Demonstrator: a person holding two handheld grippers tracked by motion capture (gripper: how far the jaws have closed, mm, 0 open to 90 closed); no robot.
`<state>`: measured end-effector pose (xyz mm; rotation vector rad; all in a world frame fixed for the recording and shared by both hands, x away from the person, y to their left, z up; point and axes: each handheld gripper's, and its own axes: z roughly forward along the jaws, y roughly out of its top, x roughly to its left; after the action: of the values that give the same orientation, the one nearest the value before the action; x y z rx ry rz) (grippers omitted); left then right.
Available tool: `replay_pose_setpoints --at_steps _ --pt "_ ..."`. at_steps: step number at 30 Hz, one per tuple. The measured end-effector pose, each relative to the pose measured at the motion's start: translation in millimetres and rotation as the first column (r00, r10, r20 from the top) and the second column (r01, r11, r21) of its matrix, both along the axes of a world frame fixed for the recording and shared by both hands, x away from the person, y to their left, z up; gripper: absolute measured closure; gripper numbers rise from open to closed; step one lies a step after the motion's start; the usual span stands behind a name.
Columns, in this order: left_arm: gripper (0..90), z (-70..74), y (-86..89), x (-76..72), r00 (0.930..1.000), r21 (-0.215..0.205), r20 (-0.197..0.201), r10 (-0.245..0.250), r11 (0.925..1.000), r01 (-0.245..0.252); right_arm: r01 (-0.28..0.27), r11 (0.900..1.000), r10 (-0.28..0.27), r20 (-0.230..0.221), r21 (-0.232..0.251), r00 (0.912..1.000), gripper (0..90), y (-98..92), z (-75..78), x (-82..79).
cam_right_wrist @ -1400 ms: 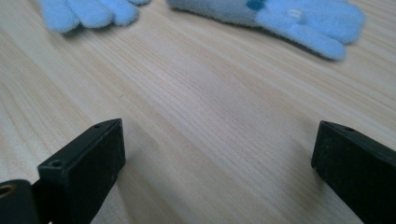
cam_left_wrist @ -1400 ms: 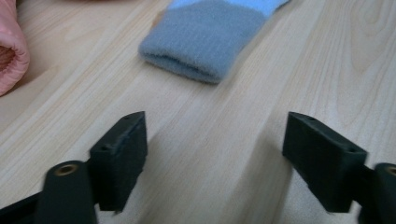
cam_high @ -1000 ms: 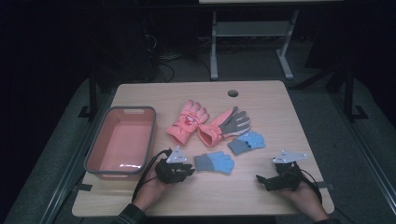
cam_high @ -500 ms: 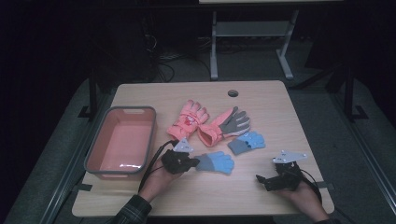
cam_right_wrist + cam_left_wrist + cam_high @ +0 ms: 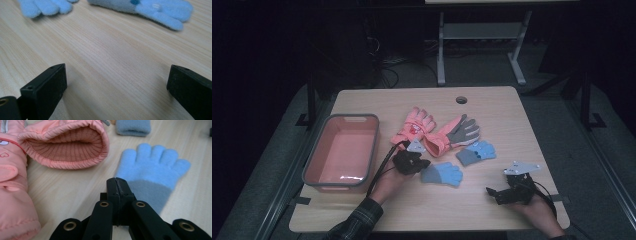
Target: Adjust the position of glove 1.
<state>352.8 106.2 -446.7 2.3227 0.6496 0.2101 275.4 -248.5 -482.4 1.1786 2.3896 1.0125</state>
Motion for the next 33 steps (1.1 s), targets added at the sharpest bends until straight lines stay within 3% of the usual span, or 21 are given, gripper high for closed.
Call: replay_pose_setpoints --at_steps 12,26,30,33 --pt "89.5 -4.0 -1.9 -2.2 0.9991 0.026 -0.034 -0.026 0.9993 0.026 0.0 1.0 0.0 0.0 0.0 1.0 2.2 0.0 0.0 0.0" --pt "89.4 -3.8 -1.0 -27.5 0.9926 0.0 -0.095 -0.076 0.9971 0.076 0.0 1.0 0.0 0.0 0.0 1.0 2.2 0.0 0.0 0.0" --pt "89.4 -2.9 -1.2 -32.3 0.9901 0.015 -0.099 -0.1 0.9947 0.102 0.0 1.0 0.0 0.0 0.0 1.0 2.2 0.0 0.0 0.0" --pt "89.4 -3.4 -2.2 -36.4 0.9898 0.0 -0.107 -0.094 0.9955 0.095 0.0 1.0 0.0 0.0 0.0 1.0 2.2 0.0 0.0 0.0"
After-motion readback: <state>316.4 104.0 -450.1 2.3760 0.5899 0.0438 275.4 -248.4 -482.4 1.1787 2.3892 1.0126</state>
